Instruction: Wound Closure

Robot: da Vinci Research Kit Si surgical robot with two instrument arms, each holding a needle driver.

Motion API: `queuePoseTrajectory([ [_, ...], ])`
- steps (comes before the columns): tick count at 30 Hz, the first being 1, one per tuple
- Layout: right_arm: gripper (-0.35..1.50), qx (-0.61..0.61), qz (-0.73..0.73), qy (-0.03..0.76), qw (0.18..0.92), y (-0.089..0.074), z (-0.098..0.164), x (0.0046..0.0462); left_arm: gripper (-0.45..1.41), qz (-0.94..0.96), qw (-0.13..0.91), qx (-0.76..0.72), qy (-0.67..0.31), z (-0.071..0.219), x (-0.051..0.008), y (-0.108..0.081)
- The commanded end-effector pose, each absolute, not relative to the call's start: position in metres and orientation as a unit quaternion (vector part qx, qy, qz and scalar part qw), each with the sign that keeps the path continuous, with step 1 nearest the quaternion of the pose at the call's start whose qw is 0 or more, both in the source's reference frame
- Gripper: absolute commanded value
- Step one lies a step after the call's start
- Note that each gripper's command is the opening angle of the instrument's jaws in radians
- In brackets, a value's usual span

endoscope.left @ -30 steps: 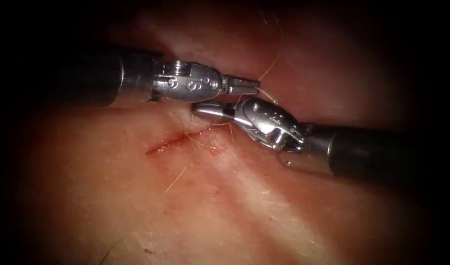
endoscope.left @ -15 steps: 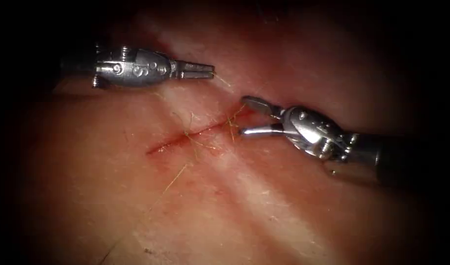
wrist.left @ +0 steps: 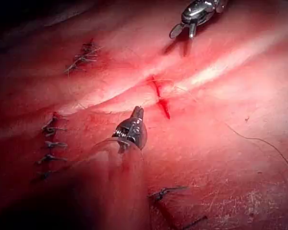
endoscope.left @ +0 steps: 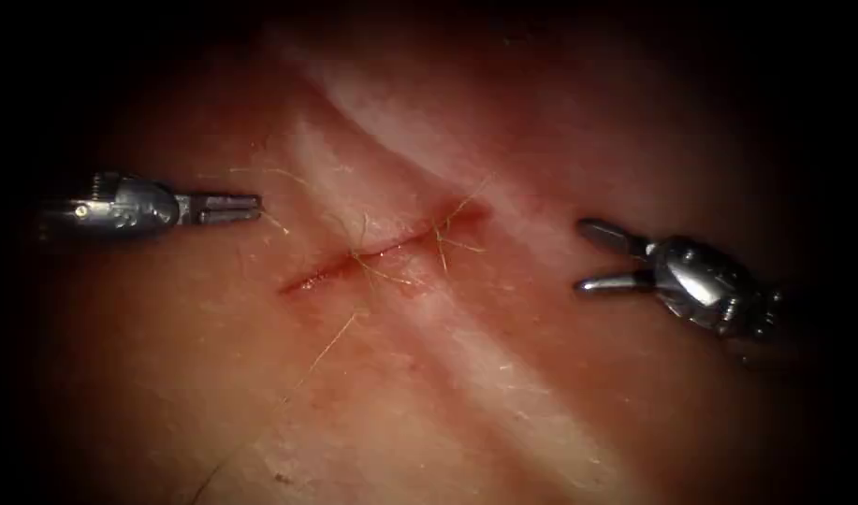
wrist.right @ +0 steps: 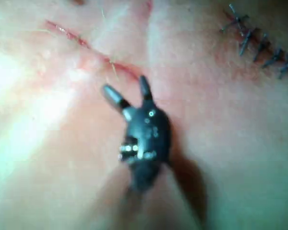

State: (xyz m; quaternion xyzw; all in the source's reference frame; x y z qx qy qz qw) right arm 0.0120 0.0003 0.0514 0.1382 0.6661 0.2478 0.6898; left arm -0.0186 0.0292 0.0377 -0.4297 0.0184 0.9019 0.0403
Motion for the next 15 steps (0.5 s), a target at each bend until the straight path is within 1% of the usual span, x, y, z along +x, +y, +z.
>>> queuePoseTrajectory([
  [1,1.47,0.137,0.247,0.667,0.69,0.0,0.052,0.0128,-0.45,0.907,0.05,-0.417,0.006,0.04,-0.0175,0.029],
  [2,1.47,0.137,0.246,0.667,0.69,0.0,0.052,0.0128,-0.45,0.909,0.052,-0.413,0.001,0.041,-0.0168,0.029],
  [3,1.47,0.137,0.246,0.667,0.69,0.0,0.052,0.0127,0.22,0.914,0.085,-0.397,-0.023,0.043,-0.0149,0.027],
  [4,1.48,0.137,0.246,0.667,0.69,0.0,0.052,0.0126,0.41,0.914,0.103,-0.391,-0.031,0.044,-0.0143,0.027],
  [5,1.48,0.137,0.246,0.667,0.69,0.0,0.052,0.0126,0.41,0.914,0.103,-0.391,-0.031,0.044,-0.0143,0.027],
  [6,1.48,0.136,0.247,0.666,0.69,0.0,0.052,0.0125,0.71,0.912,0.118,-0.39,-0.037,0.044,-0.0133,0.027],
  [7,1.48,0.136,0.247,0.666,0.69,0.0,0.052,0.0125,0.71,0.912,0.118,-0.39,-0.037,0.044,-0.0133,0.027],
  [8,1.48,0.136,0.247,0.666,0.69,0.0,0.052,0.0124,0.83,0.912,0.121,-0.391,-0.038,0.045,-0.0125,0.026],
  [10,1.48,0.135,0.247,0.666,0.691,0.0,0.052,0.0122,0.94,0.911,0.122,-0.393,-0.041,0.045,-0.0105,0.026],
  [13,1.48,0.135,0.247,0.666,0.691,0.0,0.052,0.0121,0.99,0.909,0.139,-0.389,-0.056,0.044,-0.007,0.025],
  [15,1.48,0.135,0.247,0.666,0.691,0.0,0.052,0.0121,1.01,0.908,0.145,-0.388,-0.059,0.043,-0.0064,0.025],
])
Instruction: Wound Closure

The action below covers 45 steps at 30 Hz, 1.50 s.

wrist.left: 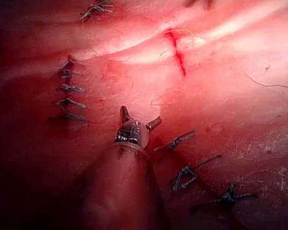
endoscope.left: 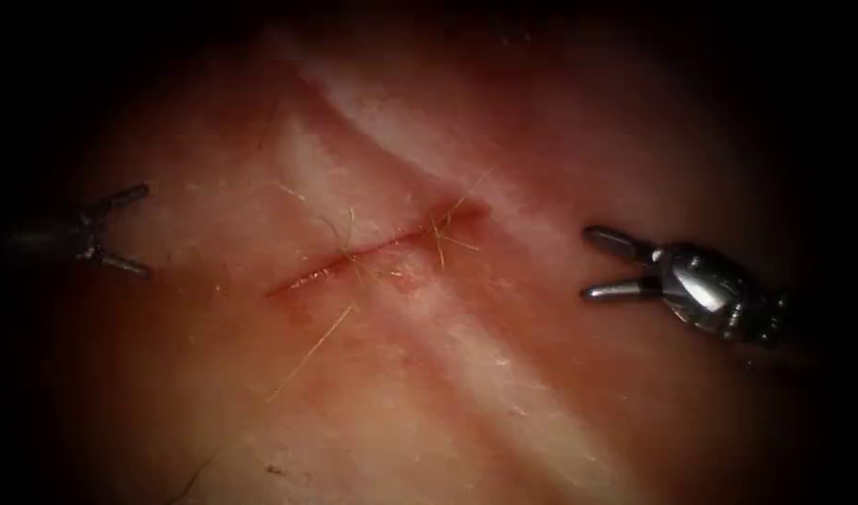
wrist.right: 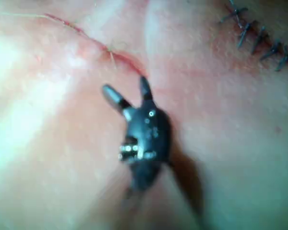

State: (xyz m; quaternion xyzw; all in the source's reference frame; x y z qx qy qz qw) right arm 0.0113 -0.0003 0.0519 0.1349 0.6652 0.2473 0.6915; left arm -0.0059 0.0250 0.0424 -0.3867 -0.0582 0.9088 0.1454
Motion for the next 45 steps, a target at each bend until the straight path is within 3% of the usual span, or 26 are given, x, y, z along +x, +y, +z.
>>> queuePoseTrajectory([
  [1,1.48,0.135,0.247,0.666,0.691,0.0,0.052,0.0121,1.01,0.908,0.148,-0.387,-0.061,0.043,-0.0058,0.025],
  [7,1.48,0.135,0.246,0.666,0.691,0.0,0.052,0.0118,1.01,0.902,0.172,-0.389,-0.072,0.037,-0.0049,0.024],
  [13,1.48,0.136,0.248,0.667,0.69,0.0,0.052,0.0117,0.94,0.878,0.182,-0.44,-0.052,0.03,-0.0089,0.026],
  [21,1.42,0.123,0.19,0.598,0.768,0.002,0.051,0.0135,0.89,0.798,0.21,-0.563,-0.037,0.029,-0.021,0.029],
  [22,1.43,0.105,0.177,0.595,0.777,0.003,0.05,0.0147,0.89,0.785,0.194,-0.586,-0.044,0.03,-0.0253,0.03],
  [28,1.45,0.065,0.129,0.597,0.789,0.004,0.046,0.0164,0.88,0.763,0.162,-0.622,-0.07,0.034,-0.0299,0.03],
  [45,1.45,0.014,0.083,0.593,0.801,0.002,0.045,0.0184,0.88,0.755,0.156,-0.631,-0.086,0.037,-0.0288,0.03],
])
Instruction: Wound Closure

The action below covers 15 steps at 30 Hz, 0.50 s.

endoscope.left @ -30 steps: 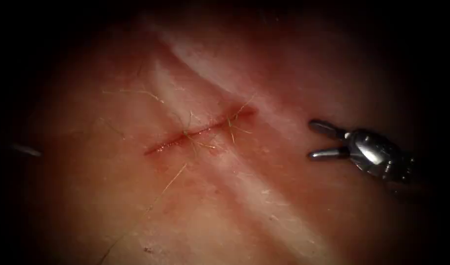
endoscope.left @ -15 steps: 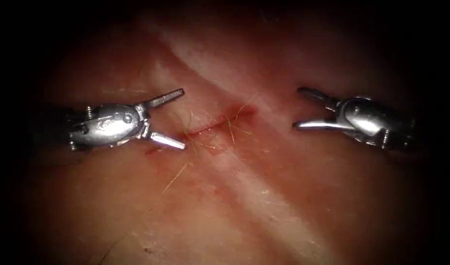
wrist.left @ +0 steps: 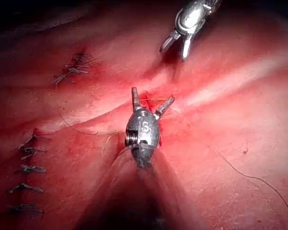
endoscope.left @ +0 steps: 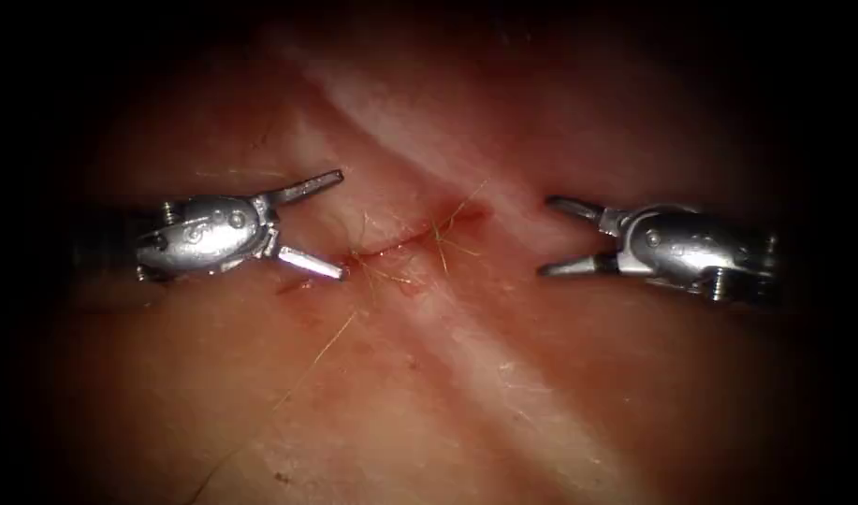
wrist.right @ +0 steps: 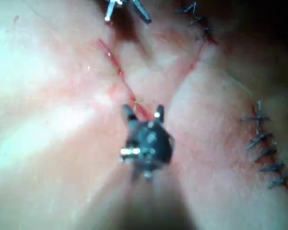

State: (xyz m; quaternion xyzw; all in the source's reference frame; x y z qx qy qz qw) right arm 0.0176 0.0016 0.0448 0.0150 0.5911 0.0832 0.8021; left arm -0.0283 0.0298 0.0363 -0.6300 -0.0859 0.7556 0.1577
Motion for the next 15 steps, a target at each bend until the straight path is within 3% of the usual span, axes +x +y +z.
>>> queuePoseTrajectory([
  [1,1.45,0.01,0.086,0.595,0.799,0.0015,0.0454,0.0182,0.88,0.755,0.156,-0.631,-0.086,0.0371,-0.0288,0.0299],
  [15,1.45,0.001,0.095,0.589,0.802,0.0014,0.0457,0.0181,0.83,0.757,0.154,-0.63,-0.081,0.0381,-0.029,0.0295],
])
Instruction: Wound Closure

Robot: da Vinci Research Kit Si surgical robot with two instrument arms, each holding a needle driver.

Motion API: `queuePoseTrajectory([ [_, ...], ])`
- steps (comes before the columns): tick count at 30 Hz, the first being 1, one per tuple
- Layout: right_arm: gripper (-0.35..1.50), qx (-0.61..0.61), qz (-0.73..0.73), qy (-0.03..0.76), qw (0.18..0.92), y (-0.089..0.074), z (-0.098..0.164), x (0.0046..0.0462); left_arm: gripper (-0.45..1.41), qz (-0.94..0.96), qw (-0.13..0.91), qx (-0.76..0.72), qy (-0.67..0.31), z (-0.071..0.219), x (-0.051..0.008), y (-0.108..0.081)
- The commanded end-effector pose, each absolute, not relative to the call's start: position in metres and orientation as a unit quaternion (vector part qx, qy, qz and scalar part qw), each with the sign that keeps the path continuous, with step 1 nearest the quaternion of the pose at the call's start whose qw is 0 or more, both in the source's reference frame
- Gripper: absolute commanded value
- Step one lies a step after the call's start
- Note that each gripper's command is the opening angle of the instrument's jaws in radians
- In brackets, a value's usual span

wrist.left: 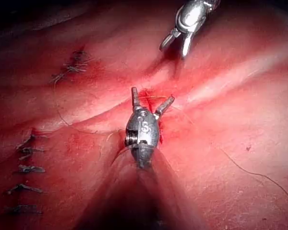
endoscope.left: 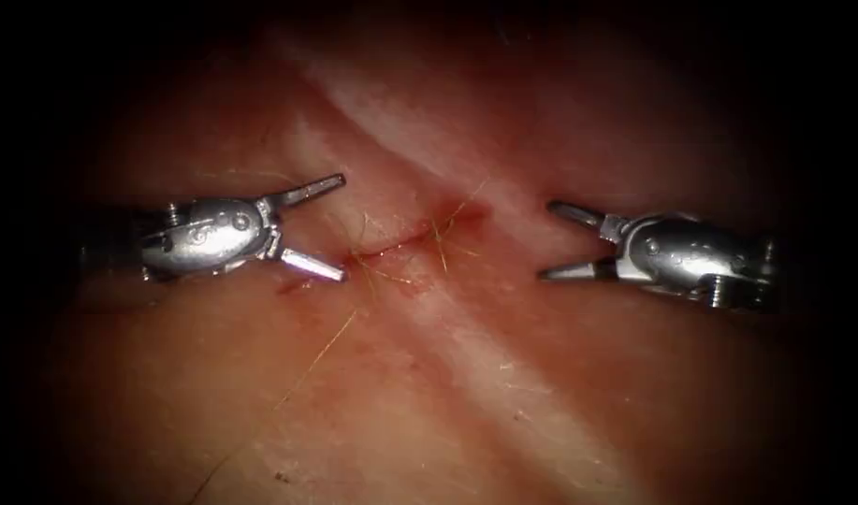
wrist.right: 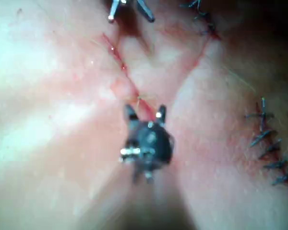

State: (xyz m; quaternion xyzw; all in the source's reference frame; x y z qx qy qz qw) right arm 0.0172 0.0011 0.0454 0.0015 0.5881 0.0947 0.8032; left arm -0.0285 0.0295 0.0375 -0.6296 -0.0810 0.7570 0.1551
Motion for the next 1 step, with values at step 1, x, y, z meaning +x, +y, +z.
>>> queuePoseTrajectory([
  [1,1.45,0.001,0.094,0.59,0.802,0.0013,0.0458,0.0182,0.83,0.757,0.154,-0.63,-0.081,0.0382,-0.0289,0.0296],
])
